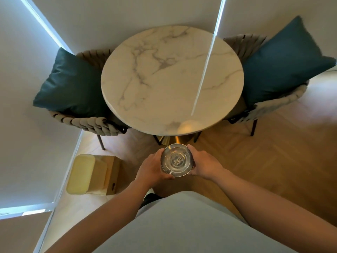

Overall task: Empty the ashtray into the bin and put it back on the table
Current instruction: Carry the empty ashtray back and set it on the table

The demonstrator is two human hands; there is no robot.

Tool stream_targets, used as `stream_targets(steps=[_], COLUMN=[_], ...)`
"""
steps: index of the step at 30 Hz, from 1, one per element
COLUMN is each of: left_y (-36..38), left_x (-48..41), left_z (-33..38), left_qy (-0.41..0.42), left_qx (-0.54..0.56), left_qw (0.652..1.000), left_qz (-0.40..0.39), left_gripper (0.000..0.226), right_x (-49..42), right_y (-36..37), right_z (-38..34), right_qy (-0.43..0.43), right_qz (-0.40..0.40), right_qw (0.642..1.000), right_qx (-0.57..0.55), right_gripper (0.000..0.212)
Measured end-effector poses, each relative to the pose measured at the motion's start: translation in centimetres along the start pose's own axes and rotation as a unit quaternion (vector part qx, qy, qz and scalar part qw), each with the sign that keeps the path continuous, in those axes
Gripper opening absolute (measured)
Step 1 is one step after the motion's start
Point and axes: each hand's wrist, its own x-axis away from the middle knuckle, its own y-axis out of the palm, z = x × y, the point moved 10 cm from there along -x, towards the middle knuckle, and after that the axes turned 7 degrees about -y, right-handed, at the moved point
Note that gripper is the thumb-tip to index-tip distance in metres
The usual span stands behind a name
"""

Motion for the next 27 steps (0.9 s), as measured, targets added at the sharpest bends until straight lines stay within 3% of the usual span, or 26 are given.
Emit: stream_targets(steps=[10, 27], left_y=[-0.6, -9.4], left_x=[-2.9, -18.8], left_z=[1.8, 1.0], left_qy=[0.015, 0.05], left_qx=[-0.012, -0.006], left_qw=[1.0, 0.998], left_qz=[-0.014, -0.039], left_gripper=[0.104, 0.101], right_x=[-1.5, -16.3], right_y=[-1.7, -8.1], right_z=[2.0, 1.9], right_qy=[0.01, 0.07], right_qz=[0.004, 0.002], right_qw=[1.0, 0.998], right_qx=[-0.015, 0.003], right_gripper=[0.101, 0.116])
